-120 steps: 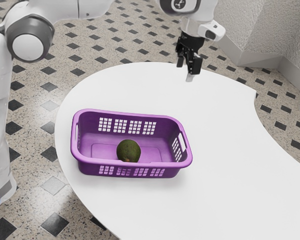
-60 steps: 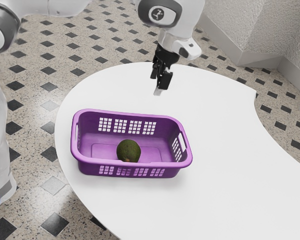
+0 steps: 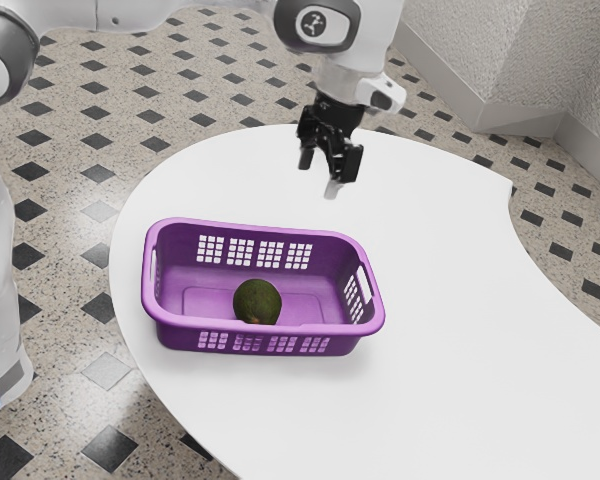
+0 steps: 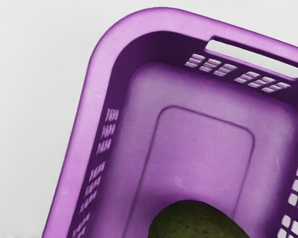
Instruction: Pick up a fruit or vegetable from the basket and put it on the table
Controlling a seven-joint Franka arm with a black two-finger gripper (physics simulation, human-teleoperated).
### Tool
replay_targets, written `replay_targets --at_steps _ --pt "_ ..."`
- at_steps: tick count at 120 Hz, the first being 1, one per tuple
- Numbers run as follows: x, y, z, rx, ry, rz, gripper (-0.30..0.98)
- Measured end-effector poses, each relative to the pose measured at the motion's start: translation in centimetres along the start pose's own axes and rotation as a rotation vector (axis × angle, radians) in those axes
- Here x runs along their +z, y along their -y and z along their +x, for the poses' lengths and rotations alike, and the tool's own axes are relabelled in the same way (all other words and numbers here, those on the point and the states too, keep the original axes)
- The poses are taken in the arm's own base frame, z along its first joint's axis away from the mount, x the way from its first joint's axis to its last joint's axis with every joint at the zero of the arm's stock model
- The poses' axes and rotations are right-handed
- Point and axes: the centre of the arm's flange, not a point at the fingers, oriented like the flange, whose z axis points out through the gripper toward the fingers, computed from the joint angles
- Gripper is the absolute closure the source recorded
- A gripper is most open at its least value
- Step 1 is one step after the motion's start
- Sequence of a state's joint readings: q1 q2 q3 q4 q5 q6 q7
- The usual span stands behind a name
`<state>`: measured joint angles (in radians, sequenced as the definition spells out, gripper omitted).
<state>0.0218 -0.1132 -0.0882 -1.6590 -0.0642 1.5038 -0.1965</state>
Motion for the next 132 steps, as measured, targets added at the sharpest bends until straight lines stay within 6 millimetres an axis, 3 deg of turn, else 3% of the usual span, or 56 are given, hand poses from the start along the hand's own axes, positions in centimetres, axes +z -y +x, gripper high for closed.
replay_targets --at_steps 21,36,53,62,70,77,101,119,132 --pt "0.3 1.2 1.0 -0.285 -0.002 -0.043 0.01" --pt "-0.4 4.5 1.5 -0.496 -0.027 -0.056 0.01" --pt "-0.5 2.1 1.3 -0.598 -0.039 -0.084 0.01" --pt "1.8 2.0 1.3 -0.667 -0.029 -0.09 0.01" --pt "2.2 2.1 1.6 -0.723 -0.045 -0.104 0.01" --pt "2.1 2.2 1.8 -0.763 -0.063 -0.113 0.01" --pt "-1.8 1.3 1.8 -0.829 -0.126 -0.155 0.01" --pt "-1.7 1.4 1.5 -0.948 -0.074 -0.158 0.01" --pt "0.2 1.2 0.8 -1.018 -0.026 -0.133 0.01"
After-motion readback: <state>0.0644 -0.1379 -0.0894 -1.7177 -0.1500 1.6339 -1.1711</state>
